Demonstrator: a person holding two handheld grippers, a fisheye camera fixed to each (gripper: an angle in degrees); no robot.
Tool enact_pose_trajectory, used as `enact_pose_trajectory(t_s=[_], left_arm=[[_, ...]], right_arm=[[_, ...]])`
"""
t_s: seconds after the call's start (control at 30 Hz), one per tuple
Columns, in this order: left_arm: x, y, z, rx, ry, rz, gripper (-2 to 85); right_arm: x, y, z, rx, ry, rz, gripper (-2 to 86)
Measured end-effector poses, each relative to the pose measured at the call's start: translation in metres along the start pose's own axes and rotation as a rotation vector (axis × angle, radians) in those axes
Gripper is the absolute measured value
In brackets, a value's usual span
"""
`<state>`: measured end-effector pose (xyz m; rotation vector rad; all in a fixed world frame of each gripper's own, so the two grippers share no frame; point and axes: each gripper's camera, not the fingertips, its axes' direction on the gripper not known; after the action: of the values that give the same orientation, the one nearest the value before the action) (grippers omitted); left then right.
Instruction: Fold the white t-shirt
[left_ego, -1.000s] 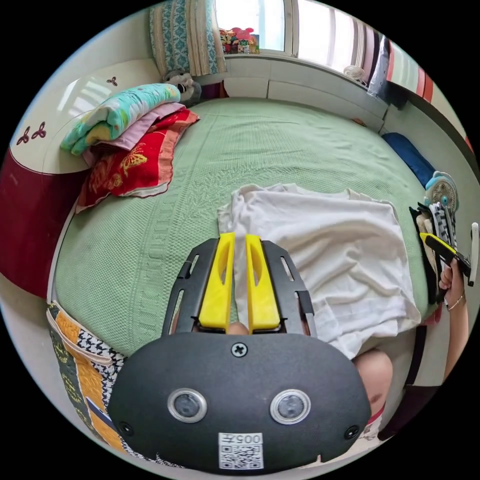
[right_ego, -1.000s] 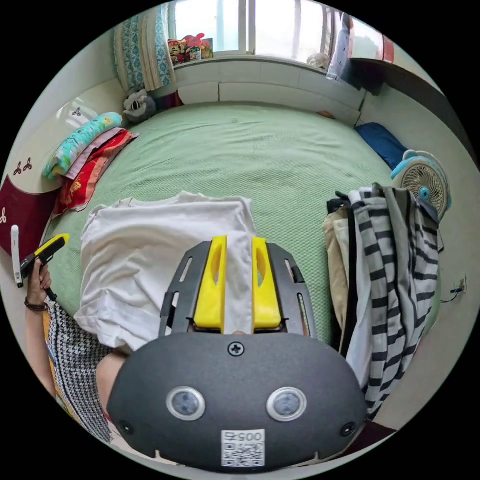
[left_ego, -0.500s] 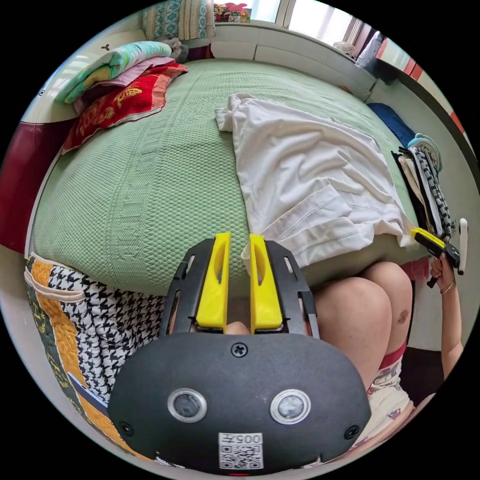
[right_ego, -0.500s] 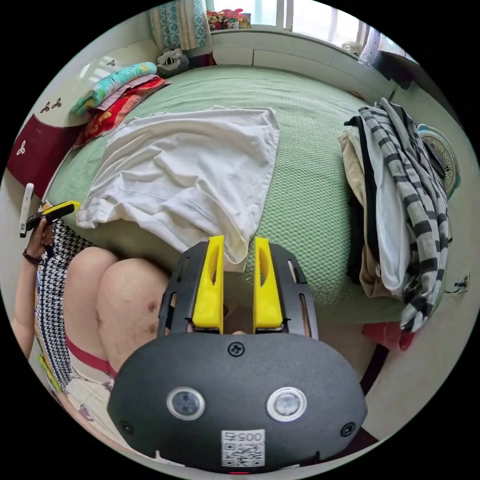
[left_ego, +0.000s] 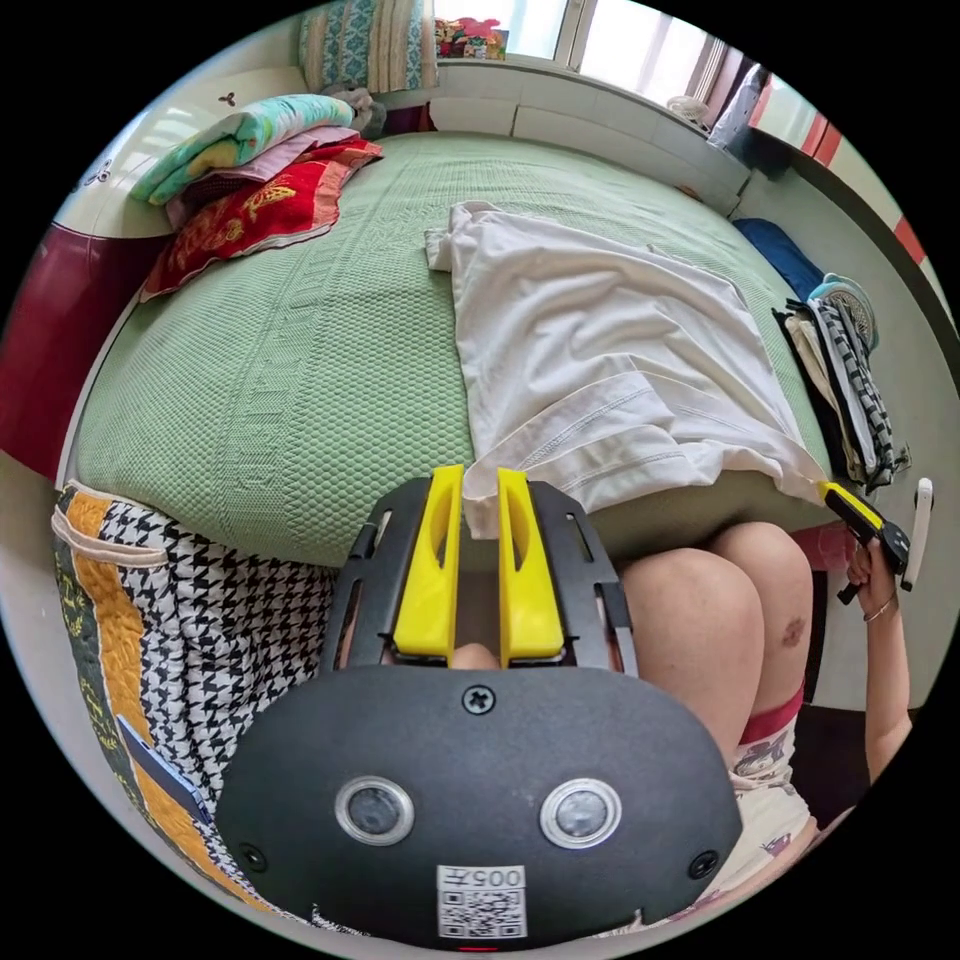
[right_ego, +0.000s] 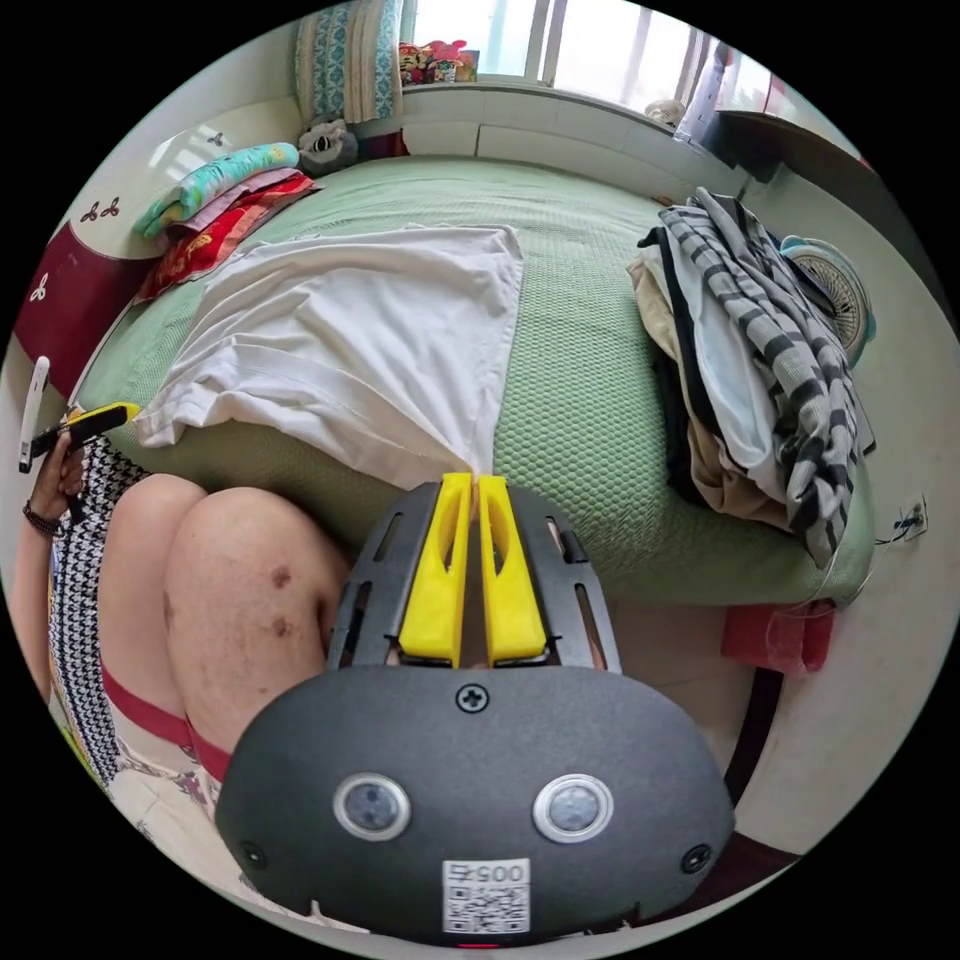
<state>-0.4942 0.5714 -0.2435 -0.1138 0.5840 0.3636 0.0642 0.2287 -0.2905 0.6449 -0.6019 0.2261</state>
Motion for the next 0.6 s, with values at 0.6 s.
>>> enact_pose_trajectory(t_s=[0.6], left_arm=[[0.028, 0.053, -0.092, -0.012, -0.185, 0.078, 0.5]], right_arm=[[0.032, 0.038, -0.088, 0.087, 0.034, 0.054, -1.6]])
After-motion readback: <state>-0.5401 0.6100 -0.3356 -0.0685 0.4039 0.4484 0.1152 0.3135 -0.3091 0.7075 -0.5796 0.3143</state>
